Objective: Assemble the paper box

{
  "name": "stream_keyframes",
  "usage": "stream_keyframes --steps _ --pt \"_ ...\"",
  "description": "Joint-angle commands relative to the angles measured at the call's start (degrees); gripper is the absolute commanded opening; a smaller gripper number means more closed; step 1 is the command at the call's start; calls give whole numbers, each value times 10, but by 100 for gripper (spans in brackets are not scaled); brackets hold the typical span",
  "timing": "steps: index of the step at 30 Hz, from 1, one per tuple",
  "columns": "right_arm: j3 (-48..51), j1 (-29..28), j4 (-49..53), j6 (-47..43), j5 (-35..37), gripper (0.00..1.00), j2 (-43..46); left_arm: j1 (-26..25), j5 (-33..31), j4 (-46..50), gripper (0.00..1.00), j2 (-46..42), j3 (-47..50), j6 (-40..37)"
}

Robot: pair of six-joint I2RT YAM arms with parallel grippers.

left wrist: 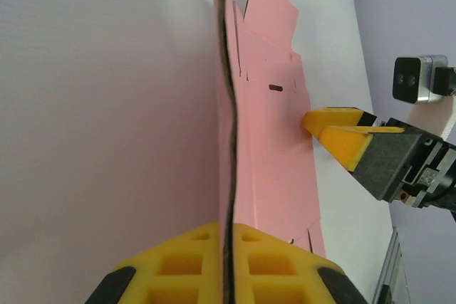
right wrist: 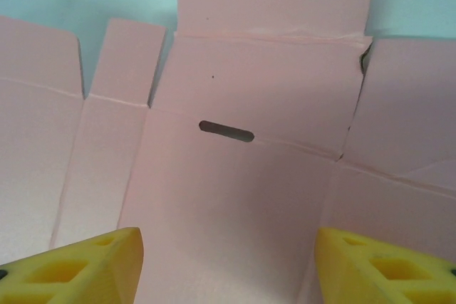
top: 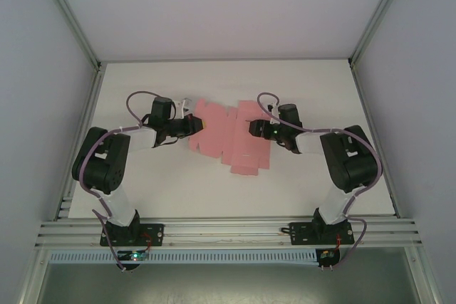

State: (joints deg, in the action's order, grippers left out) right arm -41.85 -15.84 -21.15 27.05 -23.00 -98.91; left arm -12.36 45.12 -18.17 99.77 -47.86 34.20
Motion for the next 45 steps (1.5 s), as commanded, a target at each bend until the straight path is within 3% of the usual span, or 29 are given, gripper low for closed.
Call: stream_keyframes --steps 1,10,15,23,28,35,38,44,45 --pt "1 15 29 -15 -35 70 68 -5 18 -68 0 -46 9 5" --pt "42 91 13 -7 -141 85 232 -9 42 -178 0 -155 43 62" --pt "74 122 21 -8 -132 98 311 -18 36 -206 0 -227 66 69" --pt "118 139 -113 59 -267 92 336 -60 -22 -174 0 -349 98 36" --pt "112 140 -174 113 -310 63 317 -74 -58 -132 0 -398 103 11" --pt "116 139 -201 120 -319 35 324 -76 -83 -109 0 -424 114 0" --pt "120 139 -192 112 -315 28 338 -76 -90 -101 0 -424 114 -4" --pt "111 138 -107 60 -286 0 360 -76 -102 -90 0 -421 112 -8" --pt "108 138 -96 49 -286 0 361 -76 -105 -82 0 -419 110 -11"
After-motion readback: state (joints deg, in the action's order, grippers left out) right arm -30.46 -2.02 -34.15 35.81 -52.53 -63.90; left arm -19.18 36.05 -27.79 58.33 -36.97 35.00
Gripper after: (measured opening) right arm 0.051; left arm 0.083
